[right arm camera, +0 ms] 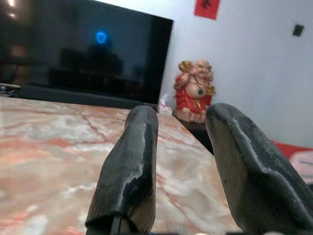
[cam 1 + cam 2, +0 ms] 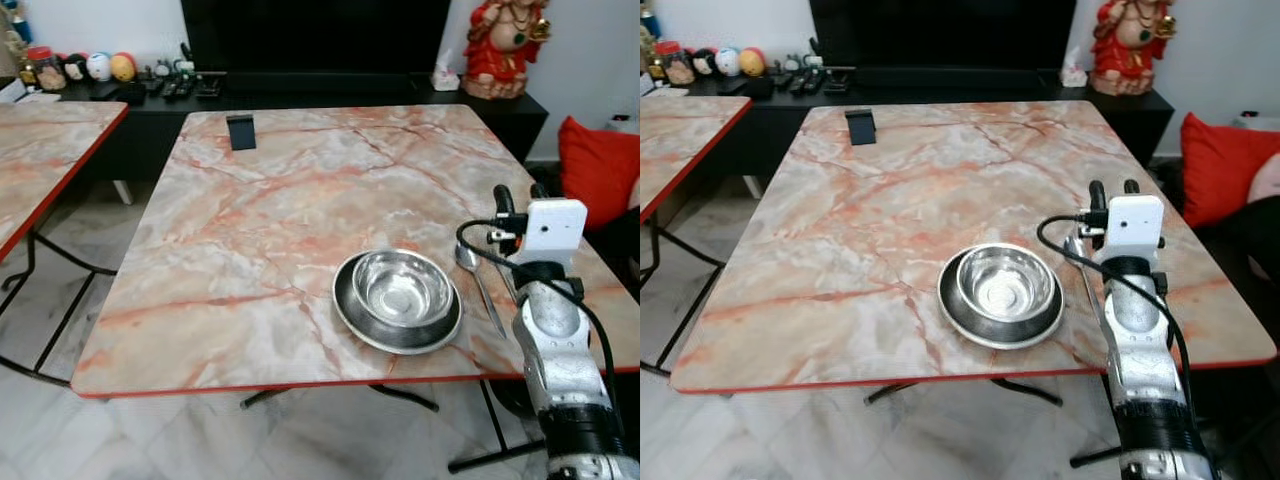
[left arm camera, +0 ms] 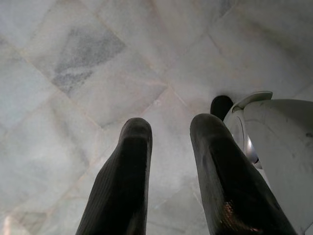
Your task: Setting the table
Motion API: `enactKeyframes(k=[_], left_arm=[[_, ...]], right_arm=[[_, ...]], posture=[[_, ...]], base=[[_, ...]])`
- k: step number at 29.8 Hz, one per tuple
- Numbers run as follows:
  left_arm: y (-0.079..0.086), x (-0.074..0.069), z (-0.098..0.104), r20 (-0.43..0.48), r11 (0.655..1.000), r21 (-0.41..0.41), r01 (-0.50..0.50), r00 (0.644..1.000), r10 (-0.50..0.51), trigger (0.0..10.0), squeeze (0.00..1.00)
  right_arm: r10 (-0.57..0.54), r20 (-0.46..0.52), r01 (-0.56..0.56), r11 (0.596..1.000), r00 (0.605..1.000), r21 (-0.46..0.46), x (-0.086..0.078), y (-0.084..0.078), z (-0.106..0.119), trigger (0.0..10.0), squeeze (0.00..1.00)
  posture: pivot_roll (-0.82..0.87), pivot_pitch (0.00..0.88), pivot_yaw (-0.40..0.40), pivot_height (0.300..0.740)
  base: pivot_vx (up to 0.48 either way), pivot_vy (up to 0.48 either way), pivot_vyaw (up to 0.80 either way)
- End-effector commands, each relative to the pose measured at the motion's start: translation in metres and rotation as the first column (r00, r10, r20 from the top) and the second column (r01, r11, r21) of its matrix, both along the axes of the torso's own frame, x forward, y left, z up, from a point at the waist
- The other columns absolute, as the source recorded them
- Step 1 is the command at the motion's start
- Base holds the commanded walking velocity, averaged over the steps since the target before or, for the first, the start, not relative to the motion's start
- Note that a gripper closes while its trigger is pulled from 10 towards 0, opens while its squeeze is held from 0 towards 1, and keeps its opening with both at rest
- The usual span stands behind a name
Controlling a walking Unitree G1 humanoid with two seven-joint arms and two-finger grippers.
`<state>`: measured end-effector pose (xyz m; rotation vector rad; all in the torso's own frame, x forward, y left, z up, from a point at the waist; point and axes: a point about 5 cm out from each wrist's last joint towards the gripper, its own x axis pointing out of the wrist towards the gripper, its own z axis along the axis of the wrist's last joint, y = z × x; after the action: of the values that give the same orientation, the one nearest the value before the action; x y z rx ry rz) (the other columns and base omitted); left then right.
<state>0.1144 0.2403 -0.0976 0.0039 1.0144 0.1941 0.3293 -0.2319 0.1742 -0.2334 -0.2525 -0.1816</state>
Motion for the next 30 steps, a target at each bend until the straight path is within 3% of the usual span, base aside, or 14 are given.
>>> enactKeyframes(k=[1, 30], left_arm=[[0.0020, -0.0036, -0.0008, -0.016, 1.000, -0.001, -0.009, 1.000, 0.009, 10.0, 0.00], [0.0021, -0.0043, -0.0009, -0.019, 1.000, 0.002, 0.009, 1.000, -0.009, 10.0, 0.00]], right_arm=[[0.005, -0.010, -0.005, 1.000, 1.000, 0.007, 0.0016, 0.0018, -0.0004, 10.0, 0.00], [0.015, -0.002, -0.015, 1.000, 1.000, 0.009, 0.0044, 0.0054, 0.0002, 10.0, 0.00]], posture=[[-0.07, 0.000, 0.006, 0.732], [-0.08, 0.000, 0.019, 0.732]], base=[[0.000, 0.289, 0.00], [0.000, 0.287, 0.00]])
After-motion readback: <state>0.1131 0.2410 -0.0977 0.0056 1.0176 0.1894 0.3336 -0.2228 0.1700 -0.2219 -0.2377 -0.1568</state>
